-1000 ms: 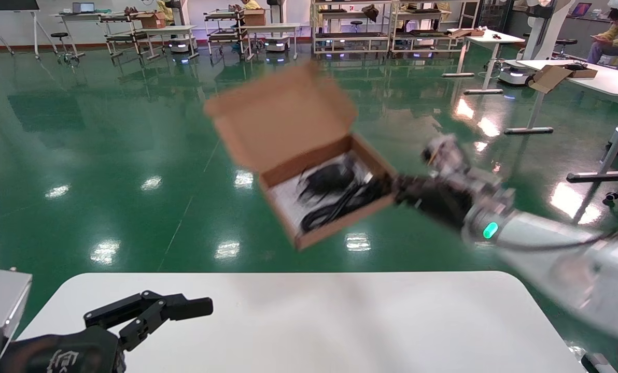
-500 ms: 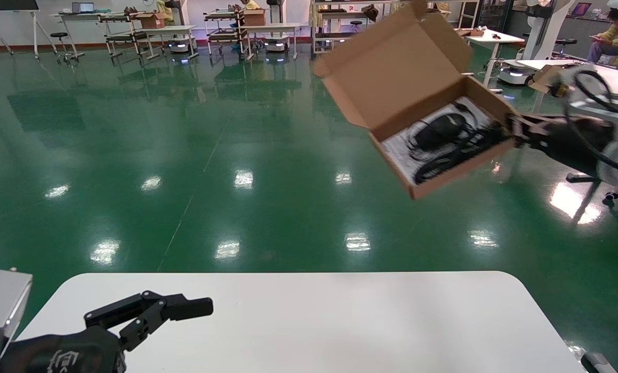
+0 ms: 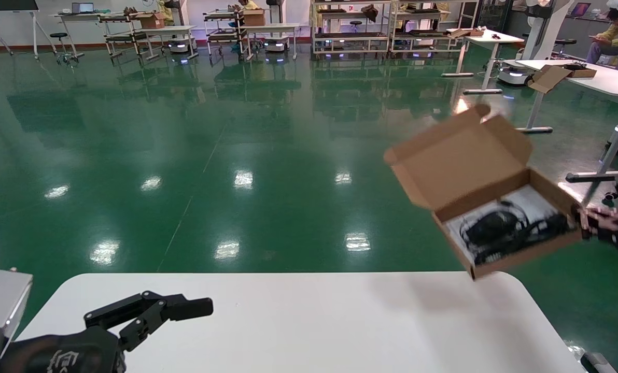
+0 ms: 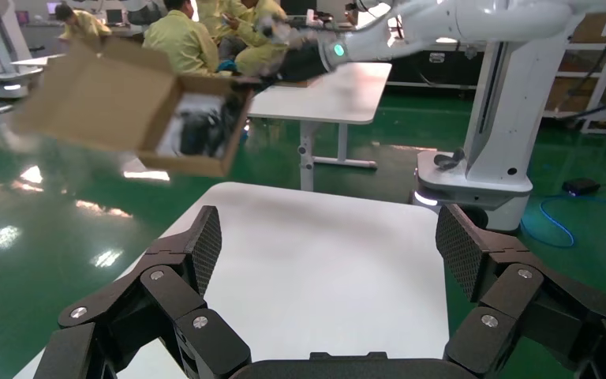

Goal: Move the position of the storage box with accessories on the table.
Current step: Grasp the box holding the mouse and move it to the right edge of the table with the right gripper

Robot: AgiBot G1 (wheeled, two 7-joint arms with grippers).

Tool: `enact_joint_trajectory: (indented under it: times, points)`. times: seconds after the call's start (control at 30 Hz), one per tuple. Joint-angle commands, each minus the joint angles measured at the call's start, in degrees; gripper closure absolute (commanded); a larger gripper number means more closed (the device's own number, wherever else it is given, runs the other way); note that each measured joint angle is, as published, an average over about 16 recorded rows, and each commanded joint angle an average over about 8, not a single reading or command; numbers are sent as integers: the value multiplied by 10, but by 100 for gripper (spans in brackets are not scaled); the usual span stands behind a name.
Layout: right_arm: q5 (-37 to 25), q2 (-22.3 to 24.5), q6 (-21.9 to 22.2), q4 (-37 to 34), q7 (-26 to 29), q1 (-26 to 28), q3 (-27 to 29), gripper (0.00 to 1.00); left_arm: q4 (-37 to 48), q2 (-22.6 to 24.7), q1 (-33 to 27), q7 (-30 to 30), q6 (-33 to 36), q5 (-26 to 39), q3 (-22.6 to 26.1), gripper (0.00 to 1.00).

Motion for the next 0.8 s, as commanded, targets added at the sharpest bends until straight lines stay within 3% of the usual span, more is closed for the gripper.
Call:
enact_joint_trajectory:
  times: [0.03, 0.8]
  points:
    - [4, 9, -4, 0, 4, -19, 3, 100, 0, 0, 0, 0, 0, 0, 0, 0]
    - [68, 33, -34, 17, -19, -179, 49, 100, 0, 0, 0, 0, 0, 0, 0, 0]
